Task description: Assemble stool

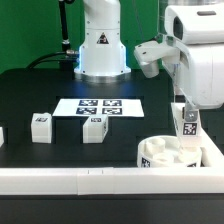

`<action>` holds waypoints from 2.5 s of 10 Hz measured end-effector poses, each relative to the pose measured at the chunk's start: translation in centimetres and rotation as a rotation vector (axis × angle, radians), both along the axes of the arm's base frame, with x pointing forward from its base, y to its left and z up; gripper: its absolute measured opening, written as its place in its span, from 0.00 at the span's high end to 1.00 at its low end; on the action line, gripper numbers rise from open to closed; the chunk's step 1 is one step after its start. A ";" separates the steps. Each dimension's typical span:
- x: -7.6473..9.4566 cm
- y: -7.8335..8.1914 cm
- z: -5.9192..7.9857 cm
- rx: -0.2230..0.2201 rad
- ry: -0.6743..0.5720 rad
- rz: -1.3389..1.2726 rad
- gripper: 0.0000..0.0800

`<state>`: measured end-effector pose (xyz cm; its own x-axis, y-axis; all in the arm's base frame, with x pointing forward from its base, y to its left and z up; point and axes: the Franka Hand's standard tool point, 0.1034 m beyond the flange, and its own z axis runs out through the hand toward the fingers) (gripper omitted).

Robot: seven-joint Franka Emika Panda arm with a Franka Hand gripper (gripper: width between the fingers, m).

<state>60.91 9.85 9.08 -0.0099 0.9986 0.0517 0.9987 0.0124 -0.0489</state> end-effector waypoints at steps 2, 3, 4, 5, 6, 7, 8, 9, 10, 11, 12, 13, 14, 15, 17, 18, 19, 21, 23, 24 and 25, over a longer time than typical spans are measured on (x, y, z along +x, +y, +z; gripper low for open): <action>0.0 -0.1 0.0 0.000 0.000 -0.001 0.58; 0.0 -0.1 0.0 0.000 0.001 -0.014 0.58; 0.0 -0.1 0.0 -0.003 0.003 -0.059 0.58; 0.0 -0.1 0.0 -0.003 0.003 -0.064 0.58; -0.1 0.0 0.0 -0.006 0.010 -0.201 0.58; -0.3 0.1 0.0 -0.015 0.021 -0.386 0.58; -0.3 0.2 0.0 -0.020 0.029 -0.504 0.58; -0.4 0.5 0.0 -0.021 0.045 -0.711 0.58; -0.4 0.8 0.0 -0.025 0.055 -0.849 0.58; -0.4 0.9 0.0 -0.029 0.060 -0.943 0.58; -0.4 0.9 0.0 -0.034 0.065 -1.028 0.58; -0.4 1.0 0.0 -0.039 0.073 -1.142 0.58; -0.4 1.1 0.0 -0.042 0.081 -1.237 0.58; -0.4 1.1 0.0 -0.044 0.086 -1.299 0.58; -0.5 1.6 -0.1 -0.011 0.121 -1.658 0.58; -0.9 2.0 -0.2 -0.010 0.129 -1.847 0.58; -0.9 2.1 -0.3 -0.012 0.136 -1.894 0.58; -1.0 2.6 -0.3 -0.018 0.192 -2.194 0.58; -0.9 2.8 -0.3 -0.018 0.219 -2.334 0.58; -1.0 2.9 -0.3 -0.022 0.235 -2.407 0.58; -1.0 3.0 -0.3 -0.028 0.253 -2.489 0.58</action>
Offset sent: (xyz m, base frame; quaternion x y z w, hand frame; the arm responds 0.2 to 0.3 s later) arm 0.0000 0.0000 0.0000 0.0000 0.0000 0.0899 0.9960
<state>59.92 12.83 8.74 0.6028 -0.7861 -0.1364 -0.7978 -0.5961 -0.0907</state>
